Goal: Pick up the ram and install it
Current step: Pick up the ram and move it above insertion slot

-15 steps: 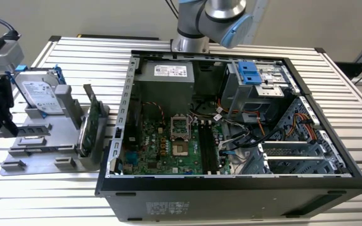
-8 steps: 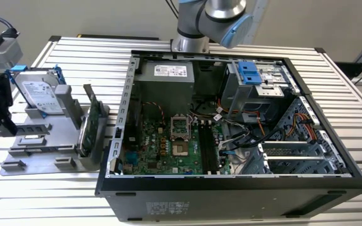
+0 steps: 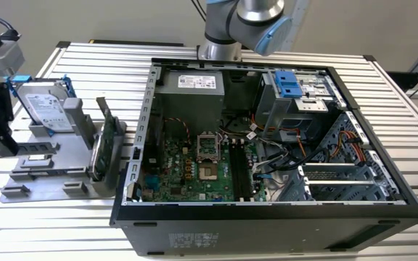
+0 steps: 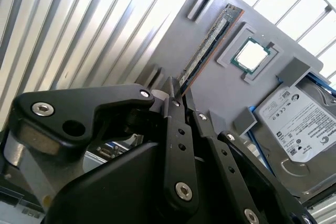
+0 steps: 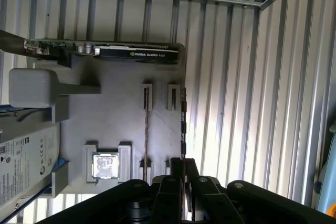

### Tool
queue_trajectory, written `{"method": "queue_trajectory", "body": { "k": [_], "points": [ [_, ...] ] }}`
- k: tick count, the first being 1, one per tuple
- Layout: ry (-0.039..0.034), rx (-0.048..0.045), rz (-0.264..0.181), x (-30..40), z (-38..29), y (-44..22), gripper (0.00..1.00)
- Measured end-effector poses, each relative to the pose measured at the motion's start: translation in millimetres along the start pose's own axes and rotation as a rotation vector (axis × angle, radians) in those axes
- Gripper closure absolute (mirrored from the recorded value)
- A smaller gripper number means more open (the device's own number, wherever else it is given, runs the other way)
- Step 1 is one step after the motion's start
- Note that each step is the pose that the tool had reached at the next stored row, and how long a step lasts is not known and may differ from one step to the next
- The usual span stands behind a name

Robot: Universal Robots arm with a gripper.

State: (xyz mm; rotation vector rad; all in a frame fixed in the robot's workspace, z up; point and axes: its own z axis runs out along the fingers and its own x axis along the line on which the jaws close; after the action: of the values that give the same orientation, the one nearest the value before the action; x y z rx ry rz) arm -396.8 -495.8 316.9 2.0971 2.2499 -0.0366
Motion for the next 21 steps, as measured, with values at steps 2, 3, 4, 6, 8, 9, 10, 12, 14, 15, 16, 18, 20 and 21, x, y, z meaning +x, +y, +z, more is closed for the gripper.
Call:
{"method": "queue_trajectory", "body": {
  "k": [2,3,4,6,8,9,10,12,14,15,16,18,20,21],
  "points": [
    [0.0000,0.0000,0.000,-0.1,-1.2,0.0,1.00],
    [0.0000,0.0000,0.000,-0.1,-1.9,0.0,1.00],
    [0.0000,0.0000,0.000,-0.2,-2.6,0.0,1.00],
    [0.0000,0.0000,0.000,-0.2,-4.0,0.1,1.00],
    [0.0000,0.0001,0.000,-0.4,-5.6,0.1,1.00],
    [0.0000,-0.0001,0.000,-0.4,-6.3,0.1,1.00],
    [0.0000,0.0000,0.000,-0.4,-7.1,0.0,1.00],
    [0.0000,0.0000,0.000,-0.5,-8.8,0.0,1.00],
    [0.0000,0.0000,0.000,-0.6,-10.5,0.0,1.00],
    [0.0000,0.0001,0.000,-0.7,-11.4,0.0,1.00],
    [0.0000,0.0000,0.000,-0.8,-12.1,0.0,1.00],
    [0.0000,0.0000,0.000,-0.9,-13.9,0.0,1.00],
    [0.0001,-0.0001,0.000,-1.0,-15.6,0.1,1.00],
    [0.0000,0.0000,0.000,-1.0,-16.4,0.0,1.00]
  ]
}}
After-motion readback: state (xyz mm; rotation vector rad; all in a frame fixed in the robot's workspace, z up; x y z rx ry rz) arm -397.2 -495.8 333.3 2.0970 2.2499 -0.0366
